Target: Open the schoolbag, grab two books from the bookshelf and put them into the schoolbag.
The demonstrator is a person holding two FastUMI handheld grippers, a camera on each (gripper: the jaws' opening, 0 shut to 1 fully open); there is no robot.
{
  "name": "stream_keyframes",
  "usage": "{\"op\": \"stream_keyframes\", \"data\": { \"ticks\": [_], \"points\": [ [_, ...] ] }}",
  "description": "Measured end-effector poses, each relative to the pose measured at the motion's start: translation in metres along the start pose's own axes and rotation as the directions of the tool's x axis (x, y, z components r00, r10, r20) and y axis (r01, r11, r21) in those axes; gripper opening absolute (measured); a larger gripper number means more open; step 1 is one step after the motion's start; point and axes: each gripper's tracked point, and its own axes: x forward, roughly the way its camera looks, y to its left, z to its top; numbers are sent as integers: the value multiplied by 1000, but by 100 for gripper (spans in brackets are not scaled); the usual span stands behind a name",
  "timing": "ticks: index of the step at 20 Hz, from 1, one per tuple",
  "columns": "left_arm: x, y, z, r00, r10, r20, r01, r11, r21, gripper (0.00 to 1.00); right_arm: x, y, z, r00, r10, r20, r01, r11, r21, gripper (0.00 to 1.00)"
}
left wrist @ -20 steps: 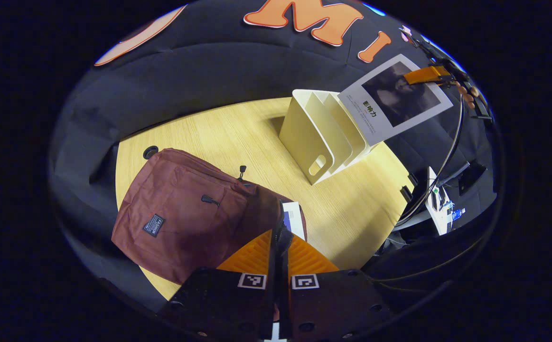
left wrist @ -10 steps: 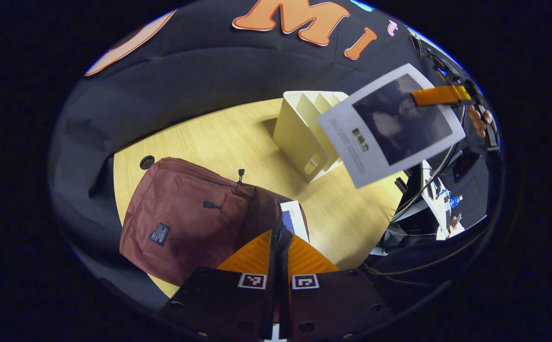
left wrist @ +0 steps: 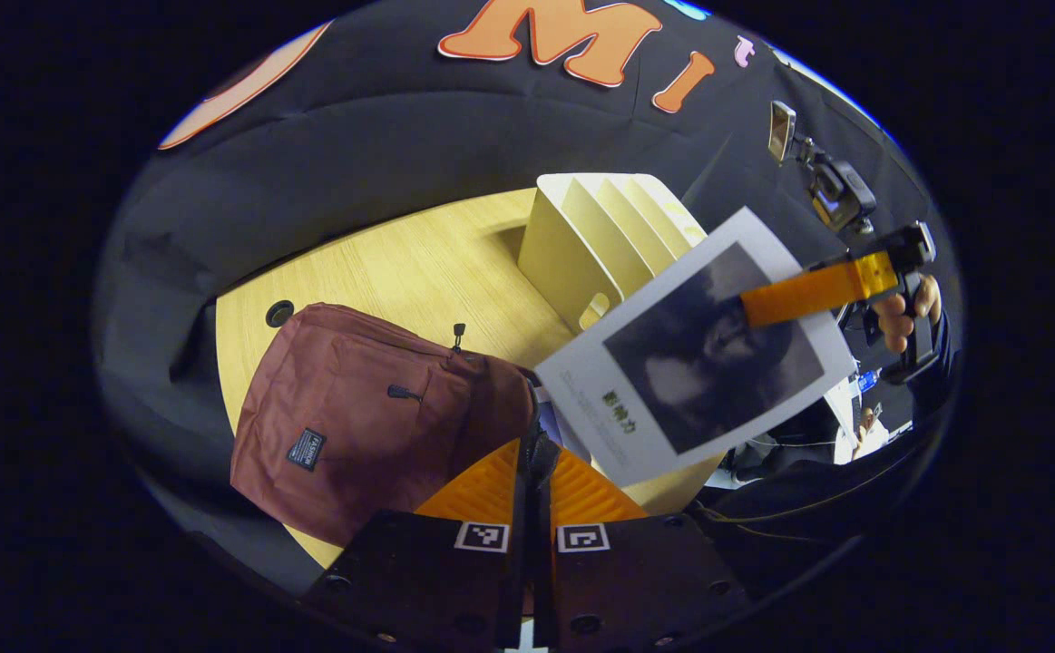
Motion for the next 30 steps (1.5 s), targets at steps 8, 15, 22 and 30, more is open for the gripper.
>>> {"op": "stream_keyframes", "data": {
  "ticks": [8,15,22,30],
  "points": [
    [1,-3,2,1000,7,-6,-7,1000,-28,6,80,-10,-19,973,201,112,-224,941,255,35],
    [2,-9,9,1000,29,-10,-29,999,-18,6,123,-10,-36,941,256,222,-309,917,254,27],
    [5,-24,10,999,24,-34,-23,999,27,6,165,19,-53,920,320,225,-376,884,278,38],
    [16,-37,18,998,36,-46,-33,998,61,6,206,50,-61,906,361,220,-417,852,317,40]
  ]
}}
